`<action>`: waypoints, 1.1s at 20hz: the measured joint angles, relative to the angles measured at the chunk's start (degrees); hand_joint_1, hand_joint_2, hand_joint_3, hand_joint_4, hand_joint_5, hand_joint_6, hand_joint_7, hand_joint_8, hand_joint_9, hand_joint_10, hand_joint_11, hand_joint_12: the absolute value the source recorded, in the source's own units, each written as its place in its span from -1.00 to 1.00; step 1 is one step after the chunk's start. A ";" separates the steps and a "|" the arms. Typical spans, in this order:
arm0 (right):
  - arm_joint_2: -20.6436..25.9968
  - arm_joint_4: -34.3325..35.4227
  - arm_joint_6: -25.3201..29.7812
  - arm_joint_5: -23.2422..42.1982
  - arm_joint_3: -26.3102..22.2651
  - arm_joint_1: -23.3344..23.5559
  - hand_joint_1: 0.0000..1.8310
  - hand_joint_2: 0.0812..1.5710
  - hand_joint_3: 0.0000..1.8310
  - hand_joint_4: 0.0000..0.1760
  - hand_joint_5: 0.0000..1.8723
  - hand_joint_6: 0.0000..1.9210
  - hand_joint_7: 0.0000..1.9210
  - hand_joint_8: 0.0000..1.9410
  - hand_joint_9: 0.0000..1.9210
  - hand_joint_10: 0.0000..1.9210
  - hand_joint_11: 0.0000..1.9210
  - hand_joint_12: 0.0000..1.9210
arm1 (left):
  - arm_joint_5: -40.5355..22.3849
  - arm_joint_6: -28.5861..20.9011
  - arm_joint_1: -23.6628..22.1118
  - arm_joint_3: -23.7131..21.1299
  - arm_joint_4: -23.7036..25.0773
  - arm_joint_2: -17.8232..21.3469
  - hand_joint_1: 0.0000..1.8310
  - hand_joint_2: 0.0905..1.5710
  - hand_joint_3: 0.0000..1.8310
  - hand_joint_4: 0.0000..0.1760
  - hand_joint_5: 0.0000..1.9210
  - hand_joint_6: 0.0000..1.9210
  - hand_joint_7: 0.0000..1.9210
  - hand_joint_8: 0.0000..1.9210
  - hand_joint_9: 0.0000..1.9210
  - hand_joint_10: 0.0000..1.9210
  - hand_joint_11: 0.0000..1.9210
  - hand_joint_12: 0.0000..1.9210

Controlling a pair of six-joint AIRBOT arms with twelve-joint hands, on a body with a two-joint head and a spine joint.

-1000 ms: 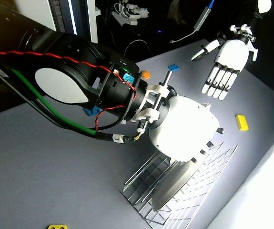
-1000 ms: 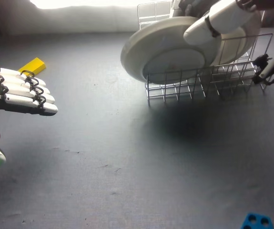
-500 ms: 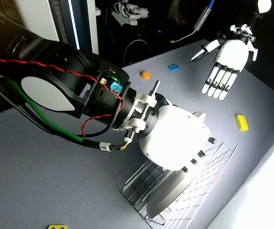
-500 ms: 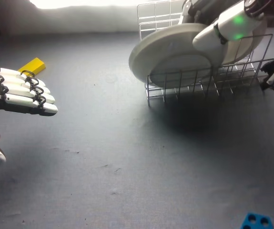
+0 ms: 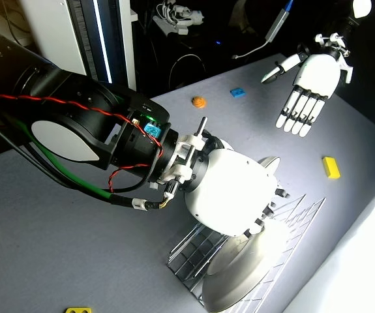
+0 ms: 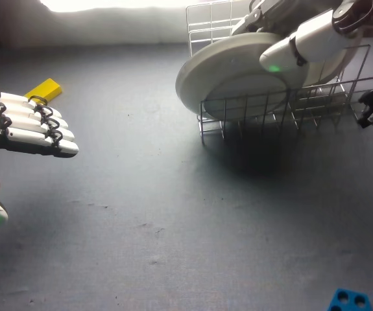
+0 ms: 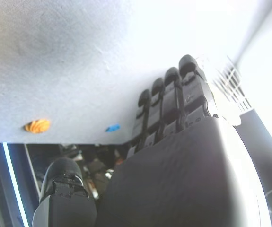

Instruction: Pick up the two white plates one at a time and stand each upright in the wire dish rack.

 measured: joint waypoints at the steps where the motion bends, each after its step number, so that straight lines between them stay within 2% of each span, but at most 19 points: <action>1: 0.00 -0.02 -0.02 0.02 0.00 0.00 0.23 0.34 -1.00 -1.00 -0.27 -0.98 -0.24 -1.00 -0.24 -0.96 -0.73 0.34 | 0.00 0.00 0.20 0.00 -0.09 0.00 -1.00 0.27 -1.00 -1.00 -0.94 -1.00 -0.94 -1.00 -0.96 -1.00 -1.00 -0.89; 5: 0.00 -0.04 -0.07 0.55 -0.11 0.44 0.12 0.35 -1.00 -1.00 -0.48 -1.00 -0.45 -1.00 -0.47 -1.00 -0.99 0.37 | 0.00 0.00 0.31 0.00 0.02 -0.04 -1.00 0.28 -1.00 -1.00 -0.93 -1.00 -0.94 -1.00 -0.96 -1.00 -1.00 -0.90; 10: 0.52 -0.15 -0.24 0.87 -0.28 2.19 0.01 0.37 -1.00 -1.00 -0.68 -1.00 -0.67 -1.00 -0.69 -1.00 -1.00 0.09 | 0.00 0.00 0.31 0.00 0.02 -0.04 -1.00 0.28 -1.00 -1.00 -0.93 -1.00 -0.94 -1.00 -0.96 -1.00 -1.00 -0.89; 11: 0.68 -0.26 -0.24 0.92 -0.44 2.40 0.03 0.34 -1.00 -1.00 -0.67 -1.00 -0.67 -1.00 -0.69 -1.00 -1.00 0.11 | 0.00 0.00 0.31 0.00 0.04 -0.04 -1.00 0.28 -1.00 -1.00 -0.93 -1.00 -0.95 -1.00 -0.97 -1.00 -1.00 -0.92; 12: 0.74 -0.74 -0.26 0.92 -0.61 2.43 0.01 0.33 -1.00 -1.00 -0.68 -1.00 -0.67 -1.00 -0.69 -1.00 -1.00 0.11 | 0.00 0.00 0.31 0.00 0.02 -0.04 -1.00 0.27 -1.00 -1.00 -0.92 -1.00 -0.93 -1.00 -0.95 -1.00 -1.00 -0.87; 18: 0.74 -1.33 -0.28 0.87 -1.31 2.43 -0.06 0.36 -1.00 -1.00 -0.74 -1.00 -0.74 -1.00 -0.75 -1.00 -1.00 -0.02 | 0.00 0.00 0.31 0.00 0.07 -0.04 -1.00 0.27 -1.00 -1.00 -0.92 -1.00 -0.93 -1.00 -0.95 -1.00 -1.00 -0.85; 22: 0.87 -2.03 -0.31 0.90 -1.64 2.43 -0.08 0.36 -0.99 -1.00 -0.71 -0.99 -0.73 -1.00 -0.73 -0.99 -1.00 0.01 | -0.15 0.00 0.11 -0.04 0.04 -0.04 -1.00 0.28 -1.00 -1.00 -0.93 -1.00 -0.94 -1.00 -0.96 -1.00 -1.00 -0.87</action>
